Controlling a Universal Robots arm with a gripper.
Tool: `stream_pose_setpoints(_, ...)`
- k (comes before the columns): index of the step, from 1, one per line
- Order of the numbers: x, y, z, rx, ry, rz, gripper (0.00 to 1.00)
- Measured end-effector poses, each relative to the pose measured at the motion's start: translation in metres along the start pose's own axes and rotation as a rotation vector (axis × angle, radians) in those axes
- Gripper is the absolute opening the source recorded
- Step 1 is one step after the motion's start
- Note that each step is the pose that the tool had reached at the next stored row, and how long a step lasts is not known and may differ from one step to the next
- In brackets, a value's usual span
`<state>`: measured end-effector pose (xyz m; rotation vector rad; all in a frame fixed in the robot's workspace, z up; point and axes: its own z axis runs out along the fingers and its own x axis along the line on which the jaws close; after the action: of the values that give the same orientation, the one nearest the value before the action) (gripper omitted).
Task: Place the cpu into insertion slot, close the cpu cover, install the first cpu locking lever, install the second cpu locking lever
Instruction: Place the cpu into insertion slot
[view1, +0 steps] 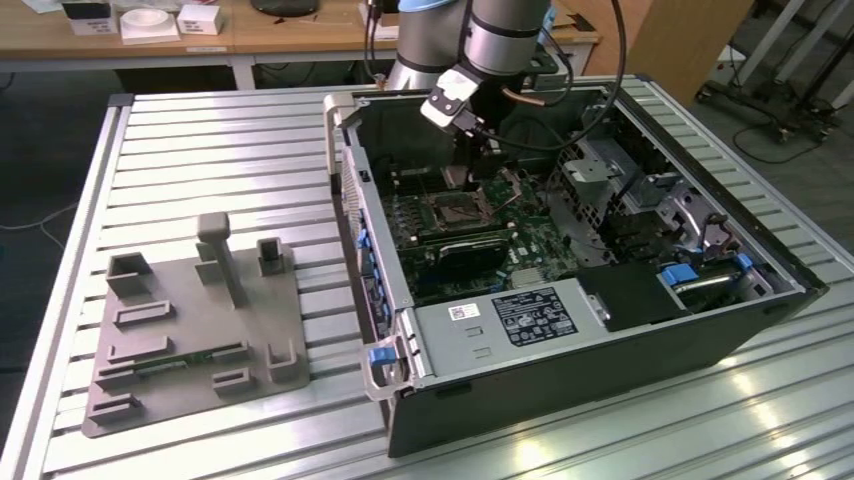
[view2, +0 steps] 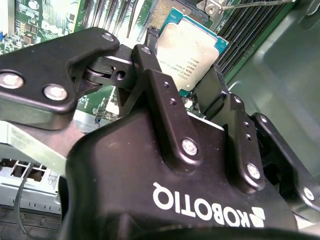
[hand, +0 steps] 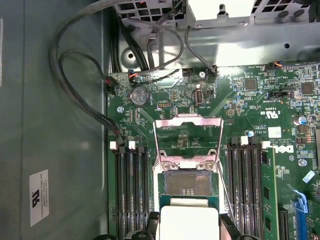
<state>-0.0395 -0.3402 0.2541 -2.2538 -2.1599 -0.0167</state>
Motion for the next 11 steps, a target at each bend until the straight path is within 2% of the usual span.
stream_pose_setpoints(6,0.0006,0.0,0.0018,0.0,0.0,0.0,0.54)
stream_pose_setpoints(11,0.0036,-0.0001,0.0081,-0.0001,0.0002,0.0,0.54)
